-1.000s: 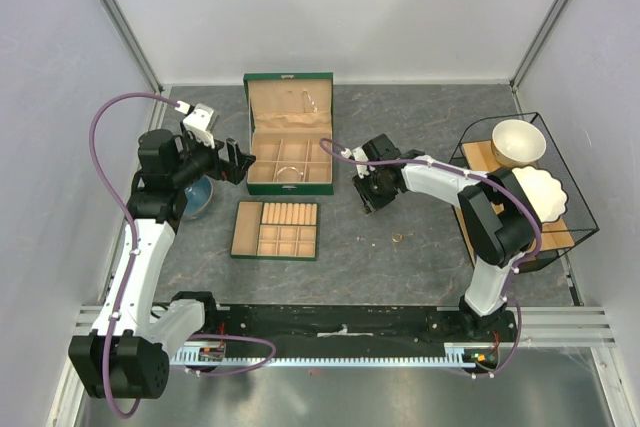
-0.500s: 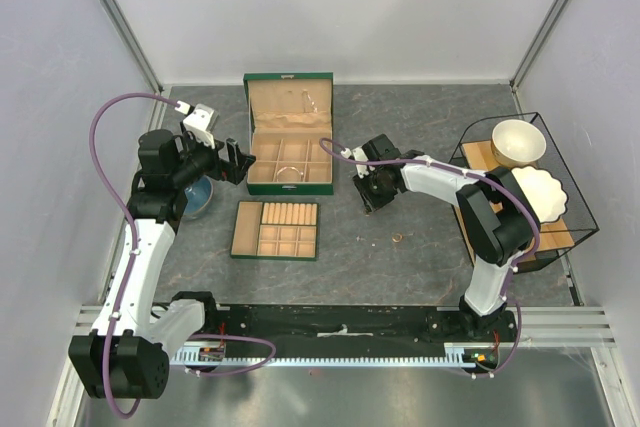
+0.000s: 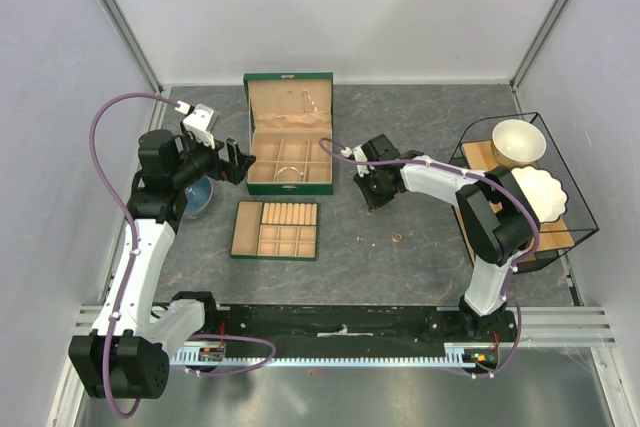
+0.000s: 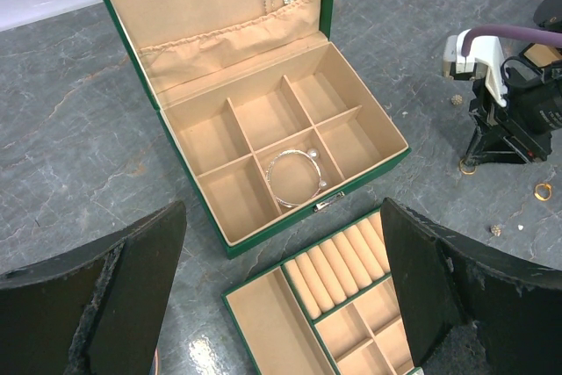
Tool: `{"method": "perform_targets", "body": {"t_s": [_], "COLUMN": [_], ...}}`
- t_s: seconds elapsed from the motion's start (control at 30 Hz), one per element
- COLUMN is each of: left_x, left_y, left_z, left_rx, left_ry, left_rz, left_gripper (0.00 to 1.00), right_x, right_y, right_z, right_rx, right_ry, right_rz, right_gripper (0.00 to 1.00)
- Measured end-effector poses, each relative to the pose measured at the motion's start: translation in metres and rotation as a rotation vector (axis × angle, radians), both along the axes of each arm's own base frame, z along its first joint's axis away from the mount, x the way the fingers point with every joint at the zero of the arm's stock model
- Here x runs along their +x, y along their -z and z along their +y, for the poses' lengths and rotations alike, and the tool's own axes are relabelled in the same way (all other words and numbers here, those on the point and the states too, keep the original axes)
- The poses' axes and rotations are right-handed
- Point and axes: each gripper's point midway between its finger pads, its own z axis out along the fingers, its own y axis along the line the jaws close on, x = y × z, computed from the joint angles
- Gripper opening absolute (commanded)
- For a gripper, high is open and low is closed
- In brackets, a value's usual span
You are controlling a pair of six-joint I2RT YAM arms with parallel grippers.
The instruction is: Organize the mixed jewelry
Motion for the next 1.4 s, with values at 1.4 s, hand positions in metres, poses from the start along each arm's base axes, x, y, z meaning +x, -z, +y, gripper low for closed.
{"method": "perform_targets", "body": {"t_s": [1.4], "left_x": [0.008], "left_y": [-0.016], "left_z": [-0.134], "left_rx": [-0.290], "left_ry": [0.252], "left_rz": [0.158], "left_gripper": [0.81], "right_x": [0.097], "right_y": [-0.216], "right_z": [0.100], "right_rx": [0.363], "right_ry": [-0.004], "right_rz": [-0.372], "right_gripper": [0.00]}}
